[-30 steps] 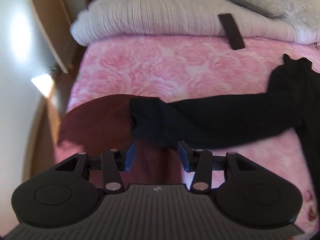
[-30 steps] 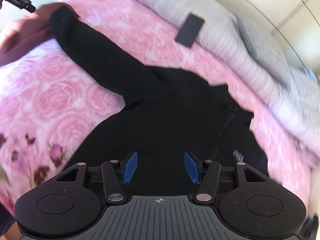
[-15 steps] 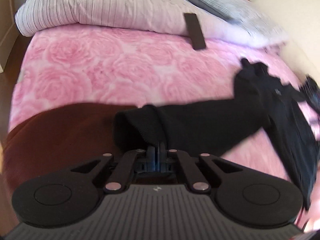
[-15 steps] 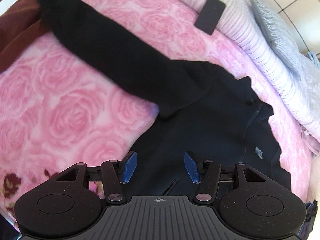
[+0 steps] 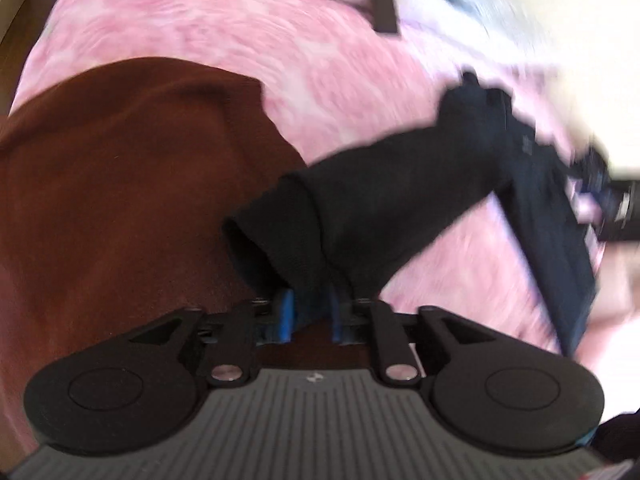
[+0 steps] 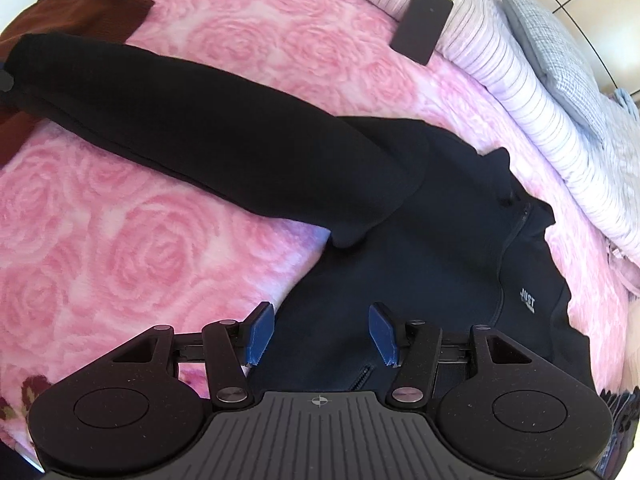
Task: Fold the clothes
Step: 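Grasp the other sleeve cuff with the left gripper, pull it outward, release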
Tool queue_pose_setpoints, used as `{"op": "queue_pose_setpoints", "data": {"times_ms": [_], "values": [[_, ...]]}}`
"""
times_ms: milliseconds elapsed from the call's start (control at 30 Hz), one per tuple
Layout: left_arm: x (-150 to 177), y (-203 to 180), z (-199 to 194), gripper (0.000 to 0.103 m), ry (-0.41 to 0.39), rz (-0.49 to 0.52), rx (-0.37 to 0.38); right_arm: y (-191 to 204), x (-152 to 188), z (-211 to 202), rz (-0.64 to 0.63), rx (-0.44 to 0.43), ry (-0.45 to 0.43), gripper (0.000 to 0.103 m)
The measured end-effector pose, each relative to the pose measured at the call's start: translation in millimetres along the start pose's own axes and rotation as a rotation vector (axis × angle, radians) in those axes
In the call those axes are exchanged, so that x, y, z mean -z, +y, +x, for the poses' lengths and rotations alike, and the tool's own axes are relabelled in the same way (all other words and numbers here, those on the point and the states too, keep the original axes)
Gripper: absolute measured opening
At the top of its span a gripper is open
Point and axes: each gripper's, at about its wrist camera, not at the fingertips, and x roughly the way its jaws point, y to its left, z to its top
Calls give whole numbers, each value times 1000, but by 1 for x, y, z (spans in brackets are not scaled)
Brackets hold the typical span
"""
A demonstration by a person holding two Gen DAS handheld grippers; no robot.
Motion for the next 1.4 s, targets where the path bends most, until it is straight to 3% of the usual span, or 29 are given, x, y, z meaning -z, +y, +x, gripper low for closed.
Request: {"op": "queue_pose_setpoints", "data": {"times_ms": [100,167,300,367,467,567,733,800,900,967,1067,1233,1400], "values": [[-11,23,-7,30,-46,-191,107,1,-2,0,-6,8,-8,56],[-21,39,-2,30,-48,-322,153,1,-3,-1,-13,14,-13,56],[-39,51,15,26,-40,-446,101,4,-3,-2,-44,30,-20,56],[-44,46,19,3,-55,-425,86,5,-1,-1,-53,37,-19,56],[-41,22,-5,0,-196,-265,3,6,0,3,-50,40,-3,56],[-12,-1,-50,0,-396,-108,-78,4,-1,1,-47,50,-16,56],[15,-3,-32,0,-234,-72,-148,6,-6,0,-47,40,-33,56],[15,0,-27,1,-222,-115,-139,7,-8,0,-52,36,-37,56],[9,5,-19,11,-190,-157,-209,11,-8,-4,-62,25,-46,56],[8,9,-19,11,-184,-192,-291,12,-5,-7,-63,24,-47,56],[7,11,-33,11,-204,-206,-349,11,2,-12,-45,26,-40,56],[8,-21,-52,15,-214,-97,-348,-4,23,-27,82,18,-27,56],[8,-84,-52,20,-199,31,-323,-38,63,-58,272,48,-33,56]]}}
